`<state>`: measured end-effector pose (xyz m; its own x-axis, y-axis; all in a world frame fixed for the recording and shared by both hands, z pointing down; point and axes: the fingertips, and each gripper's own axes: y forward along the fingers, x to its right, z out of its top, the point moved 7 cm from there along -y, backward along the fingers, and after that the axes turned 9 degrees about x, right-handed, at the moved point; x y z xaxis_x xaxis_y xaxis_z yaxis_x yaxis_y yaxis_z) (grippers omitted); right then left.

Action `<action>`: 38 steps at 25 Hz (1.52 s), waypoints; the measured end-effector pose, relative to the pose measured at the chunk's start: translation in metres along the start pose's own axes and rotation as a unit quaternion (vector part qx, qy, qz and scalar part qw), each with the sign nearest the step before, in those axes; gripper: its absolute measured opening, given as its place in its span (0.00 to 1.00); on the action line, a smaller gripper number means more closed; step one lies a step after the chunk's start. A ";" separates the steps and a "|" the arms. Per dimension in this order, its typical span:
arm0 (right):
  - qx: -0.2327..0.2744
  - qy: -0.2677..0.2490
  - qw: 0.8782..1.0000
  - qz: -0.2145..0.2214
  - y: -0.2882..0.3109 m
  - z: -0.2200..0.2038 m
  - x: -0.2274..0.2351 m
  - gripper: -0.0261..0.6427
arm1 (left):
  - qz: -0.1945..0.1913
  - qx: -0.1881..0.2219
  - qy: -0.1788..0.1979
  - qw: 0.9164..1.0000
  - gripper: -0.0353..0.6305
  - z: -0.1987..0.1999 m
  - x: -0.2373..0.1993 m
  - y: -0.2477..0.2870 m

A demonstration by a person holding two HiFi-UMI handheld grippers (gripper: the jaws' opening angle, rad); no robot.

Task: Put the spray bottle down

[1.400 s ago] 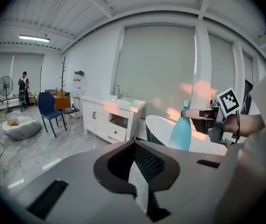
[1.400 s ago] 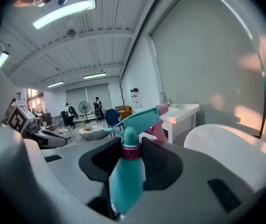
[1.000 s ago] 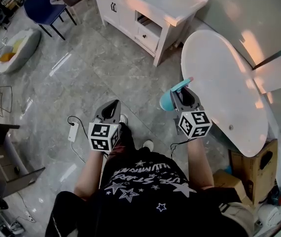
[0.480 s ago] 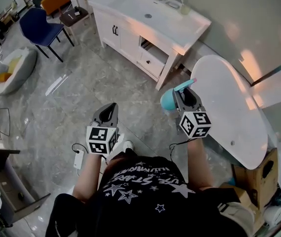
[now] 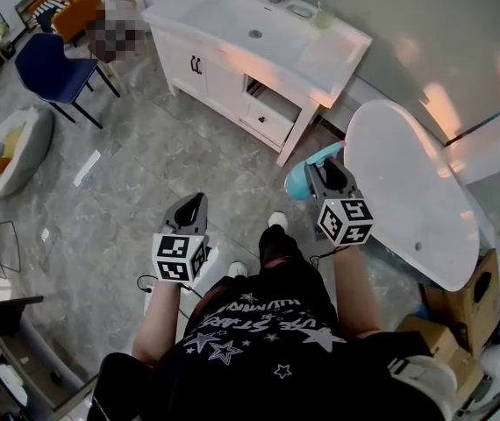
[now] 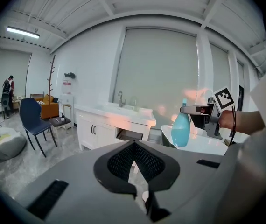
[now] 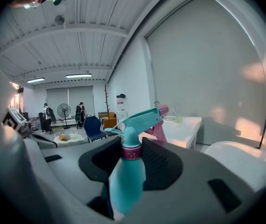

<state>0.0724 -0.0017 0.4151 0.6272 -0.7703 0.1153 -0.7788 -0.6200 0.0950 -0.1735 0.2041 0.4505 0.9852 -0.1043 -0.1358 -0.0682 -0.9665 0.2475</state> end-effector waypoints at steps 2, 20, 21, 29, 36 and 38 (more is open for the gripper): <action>-0.001 0.001 1.000 -0.005 0.012 0.000 0.006 0.26 | -0.008 -0.005 -0.004 1.000 0.08 0.001 -0.001 0.012; 0.024 0.032 0.999 -0.030 0.193 0.027 0.158 0.26 | -0.017 -0.024 0.010 1.000 0.08 0.057 -0.020 0.225; 0.025 0.032 0.999 -0.031 0.204 0.030 0.168 0.26 | -0.019 -0.026 0.008 0.999 0.08 0.063 -0.018 0.239; 0.034 0.027 0.999 -0.029 0.284 0.047 0.232 0.26 | -0.034 -0.023 0.017 0.999 0.08 0.101 -0.017 0.340; 0.032 0.019 0.999 -0.034 0.338 0.042 0.273 0.26 | -0.034 -0.042 0.018 0.998 0.08 0.111 -0.018 0.400; 0.028 0.009 0.999 -0.034 0.350 0.038 0.282 0.26 | -0.032 -0.043 0.021 0.998 0.08 0.112 -0.020 0.412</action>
<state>-0.0233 -0.4412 0.4430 0.6787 -0.7231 0.1282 -0.7326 -0.6790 0.0485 -0.2385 -0.2177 0.4480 0.9929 -0.0311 -0.1147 0.0073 -0.9473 0.3203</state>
